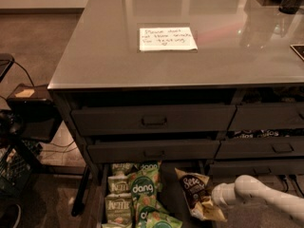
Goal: Pick brown chip bag from bottom drawer and place on counter
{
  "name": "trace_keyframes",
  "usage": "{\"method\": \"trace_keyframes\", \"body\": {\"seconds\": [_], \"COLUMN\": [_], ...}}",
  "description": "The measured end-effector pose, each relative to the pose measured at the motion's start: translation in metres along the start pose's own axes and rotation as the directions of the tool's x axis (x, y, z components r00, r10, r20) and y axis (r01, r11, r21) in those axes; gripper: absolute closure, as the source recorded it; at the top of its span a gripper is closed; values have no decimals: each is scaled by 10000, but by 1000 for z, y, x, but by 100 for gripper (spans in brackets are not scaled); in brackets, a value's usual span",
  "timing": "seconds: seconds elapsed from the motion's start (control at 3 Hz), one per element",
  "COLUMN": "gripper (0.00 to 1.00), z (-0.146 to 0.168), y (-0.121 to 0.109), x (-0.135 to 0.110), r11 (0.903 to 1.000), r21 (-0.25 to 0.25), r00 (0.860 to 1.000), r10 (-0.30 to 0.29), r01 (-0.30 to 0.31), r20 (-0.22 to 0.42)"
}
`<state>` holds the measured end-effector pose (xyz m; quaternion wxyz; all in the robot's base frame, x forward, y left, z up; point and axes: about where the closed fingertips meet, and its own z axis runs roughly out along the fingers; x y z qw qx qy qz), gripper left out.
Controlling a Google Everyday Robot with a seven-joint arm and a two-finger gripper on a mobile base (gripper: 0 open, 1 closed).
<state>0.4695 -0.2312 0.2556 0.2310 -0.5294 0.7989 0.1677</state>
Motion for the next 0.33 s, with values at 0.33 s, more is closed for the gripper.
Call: {"method": "trace_keyframes", "body": {"seconds": [0.33], "gripper": [100], "z": [-35], "y": [8], "x": [-26], "r11": [9978], "r21": [-82], "r00": [9972], "r10": [-652], "r01": [656], "r20": [373]}}
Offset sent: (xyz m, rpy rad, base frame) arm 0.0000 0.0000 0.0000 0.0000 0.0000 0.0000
